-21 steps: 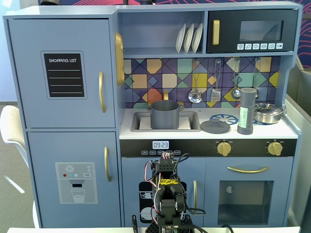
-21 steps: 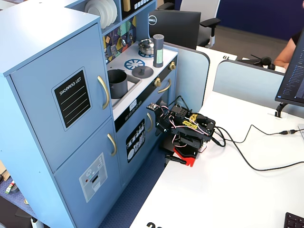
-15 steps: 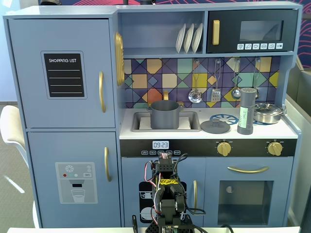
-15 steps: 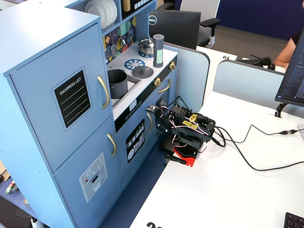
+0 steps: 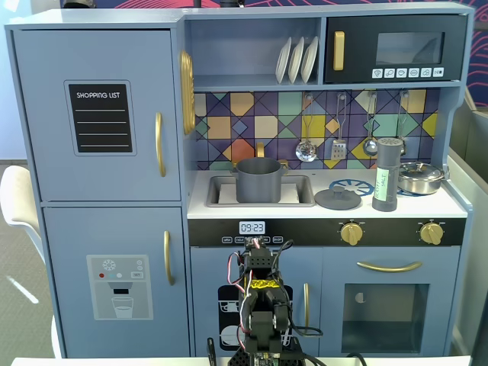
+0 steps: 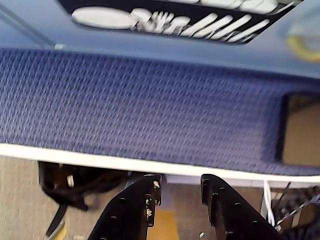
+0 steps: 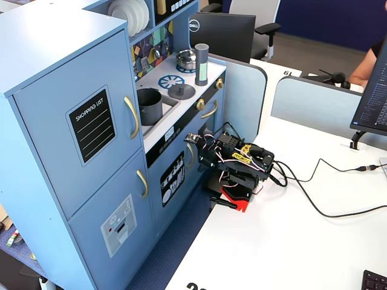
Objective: Put salt in the gray recipient
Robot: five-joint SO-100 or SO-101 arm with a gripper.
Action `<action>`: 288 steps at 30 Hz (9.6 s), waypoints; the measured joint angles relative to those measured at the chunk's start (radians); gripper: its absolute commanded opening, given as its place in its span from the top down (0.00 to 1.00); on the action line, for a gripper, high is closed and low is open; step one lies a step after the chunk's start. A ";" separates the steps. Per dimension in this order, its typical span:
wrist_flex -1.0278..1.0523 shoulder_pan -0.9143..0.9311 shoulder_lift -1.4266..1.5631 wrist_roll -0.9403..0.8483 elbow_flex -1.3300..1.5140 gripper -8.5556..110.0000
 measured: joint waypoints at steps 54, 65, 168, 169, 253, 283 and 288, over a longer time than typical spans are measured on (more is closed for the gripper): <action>-1.367 0.830 -1.186 0.100 -1.077 0.56; -1.381 0.815 -1.463 0.100 -1.335 0.58; -0.515 -0.156 -1.335 2.747 -1.907 0.93; -0.515 -0.135 -1.328 2.749 -1.867 0.93; -1.140 0.808 -1.246 0.176 -1.559 0.93; -1.324 0.805 -1.534 0.140 -1.485 0.93; -1.324 0.802 -1.552 0.146 -1.485 0.93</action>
